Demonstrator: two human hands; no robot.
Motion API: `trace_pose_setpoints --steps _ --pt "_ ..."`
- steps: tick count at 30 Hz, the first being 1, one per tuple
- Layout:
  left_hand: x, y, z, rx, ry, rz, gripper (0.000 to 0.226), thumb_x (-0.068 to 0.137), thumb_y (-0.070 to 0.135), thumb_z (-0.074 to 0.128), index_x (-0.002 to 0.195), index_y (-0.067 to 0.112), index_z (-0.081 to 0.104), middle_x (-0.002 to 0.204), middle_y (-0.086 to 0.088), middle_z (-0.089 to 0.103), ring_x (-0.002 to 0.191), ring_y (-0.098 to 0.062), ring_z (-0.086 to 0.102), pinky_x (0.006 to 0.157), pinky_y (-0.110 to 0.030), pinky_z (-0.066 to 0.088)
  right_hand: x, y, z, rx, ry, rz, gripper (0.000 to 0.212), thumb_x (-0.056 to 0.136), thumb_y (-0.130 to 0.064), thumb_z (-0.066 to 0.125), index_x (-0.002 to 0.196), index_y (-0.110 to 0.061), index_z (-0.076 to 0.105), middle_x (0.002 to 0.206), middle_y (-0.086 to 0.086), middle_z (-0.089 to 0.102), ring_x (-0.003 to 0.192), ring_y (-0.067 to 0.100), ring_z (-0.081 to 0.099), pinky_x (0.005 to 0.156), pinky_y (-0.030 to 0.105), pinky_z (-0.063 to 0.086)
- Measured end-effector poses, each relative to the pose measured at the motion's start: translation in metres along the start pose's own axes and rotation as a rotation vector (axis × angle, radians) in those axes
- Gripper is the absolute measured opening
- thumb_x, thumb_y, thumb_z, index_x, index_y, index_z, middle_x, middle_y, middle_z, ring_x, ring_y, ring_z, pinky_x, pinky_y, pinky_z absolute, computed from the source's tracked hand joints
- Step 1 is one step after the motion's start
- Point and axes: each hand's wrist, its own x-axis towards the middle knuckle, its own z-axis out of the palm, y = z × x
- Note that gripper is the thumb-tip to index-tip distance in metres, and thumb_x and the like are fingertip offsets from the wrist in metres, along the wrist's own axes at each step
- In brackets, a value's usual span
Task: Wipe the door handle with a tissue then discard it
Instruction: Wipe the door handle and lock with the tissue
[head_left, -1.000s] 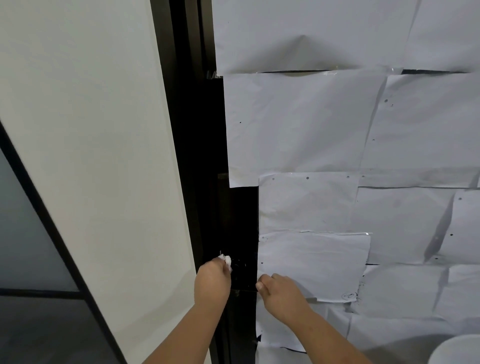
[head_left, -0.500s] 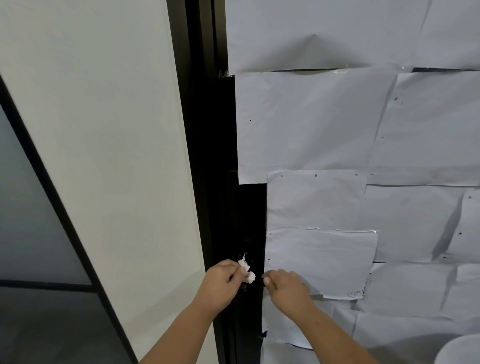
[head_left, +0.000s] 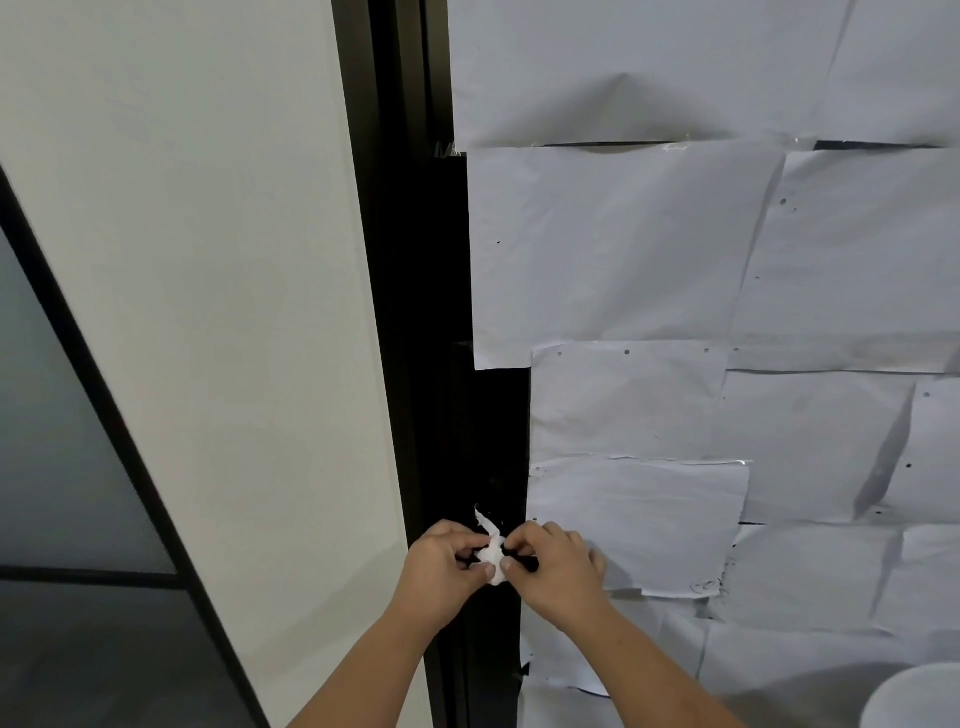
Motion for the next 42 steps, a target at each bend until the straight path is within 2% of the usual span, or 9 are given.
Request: trace_pose_setpoints --steps 9,12,16,19,22,26,31,36,42 --pt "-0.002 -0.003 -0.004 -0.024 0.042 -0.072 0.019 0.088 0.017 0.067 0.104 0.023 0.074 0.100 0.013 0.063 0.092 0.000 0.061 0.083 -0.010 0.047 0.009 -0.008 -0.005 -0.076 0.072 0.083 0.011 0.082 -0.033 0.049 0.080 -0.033 0.060 0.086 -0.011 0.054 0.095 0.012 0.049 0.091 0.038 0.035" --pt "-0.002 0.001 -0.002 -0.107 0.054 -0.176 0.019 0.084 0.023 0.073 0.103 0.025 0.074 0.097 0.015 0.069 0.090 0.002 0.063 0.081 -0.012 0.050 0.011 0.001 -0.012 -0.029 0.060 0.139 0.009 0.079 -0.024 0.049 0.072 -0.028 0.054 0.074 -0.010 0.057 0.079 0.014 0.055 0.082 0.035 0.045" --pt "-0.002 0.000 0.005 -0.229 0.094 -0.279 0.025 0.081 0.022 0.075 0.105 0.024 0.070 0.099 0.006 0.070 0.089 -0.007 0.067 0.084 -0.030 0.058 0.011 0.008 -0.017 0.090 0.151 0.185 0.006 0.079 -0.015 0.052 0.073 -0.017 0.049 0.068 0.000 0.059 0.065 0.018 0.056 0.063 0.036 0.048" --pt "0.000 -0.001 0.009 -0.311 0.094 -0.369 0.042 0.082 0.019 0.074 0.121 0.015 0.061 0.104 0.000 0.066 0.090 -0.011 0.066 0.074 -0.024 0.059 0.013 0.009 -0.020 0.214 0.212 0.096 0.010 0.083 -0.009 0.052 0.085 -0.018 0.051 0.069 -0.001 0.057 0.062 0.010 0.055 0.055 0.026 0.043" --pt "0.002 -0.001 0.006 -0.344 0.043 -0.415 0.045 0.084 0.019 0.073 0.125 0.006 0.059 0.106 -0.005 0.067 0.090 -0.013 0.068 0.069 -0.019 0.057 0.022 0.004 -0.018 0.244 0.228 -0.014 0.022 0.090 -0.009 0.050 0.102 -0.023 0.060 0.079 -0.005 0.058 0.069 0.005 0.055 0.058 0.012 0.038" --pt "0.003 -0.002 0.000 -0.345 -0.018 -0.410 0.045 0.085 0.020 0.072 0.125 0.006 0.059 0.102 -0.008 0.069 0.088 -0.016 0.069 0.070 -0.021 0.058 0.030 -0.006 -0.006 0.264 0.275 -0.044 0.024 0.091 -0.005 0.050 0.105 -0.016 0.067 0.089 -0.005 0.056 0.082 0.012 0.057 0.067 0.008 0.037" --pt "0.006 -0.004 -0.004 -0.300 -0.038 -0.384 0.042 0.084 0.022 0.073 0.123 0.008 0.062 0.100 -0.002 0.069 0.090 -0.012 0.068 0.073 -0.023 0.058 0.028 -0.008 0.018 -0.056 0.167 -0.173 0.056 0.077 0.005 0.054 0.121 -0.028 0.061 0.112 -0.009 0.065 0.109 0.017 0.056 0.088 0.027 0.034" --pt "0.007 -0.003 -0.005 -0.282 -0.047 -0.375 0.042 0.084 0.022 0.073 0.123 0.009 0.062 0.103 -0.003 0.067 0.091 -0.011 0.066 0.073 -0.021 0.058 0.031 -0.005 0.019 -0.064 0.052 0.080 0.059 0.077 -0.006 0.045 0.117 -0.047 0.057 0.112 -0.010 0.060 0.114 0.016 0.043 0.080 0.028 0.018" --pt "0.007 -0.002 -0.006 -0.280 -0.062 -0.377 0.044 0.084 0.021 0.073 0.123 0.006 0.061 0.099 0.000 0.065 0.089 -0.009 0.065 0.071 -0.019 0.057 0.044 -0.015 0.008 -0.098 -0.152 0.226 0.048 0.077 -0.014 0.040 0.106 -0.042 0.066 0.103 -0.008 0.067 0.104 0.016 0.053 0.086 0.037 0.035"
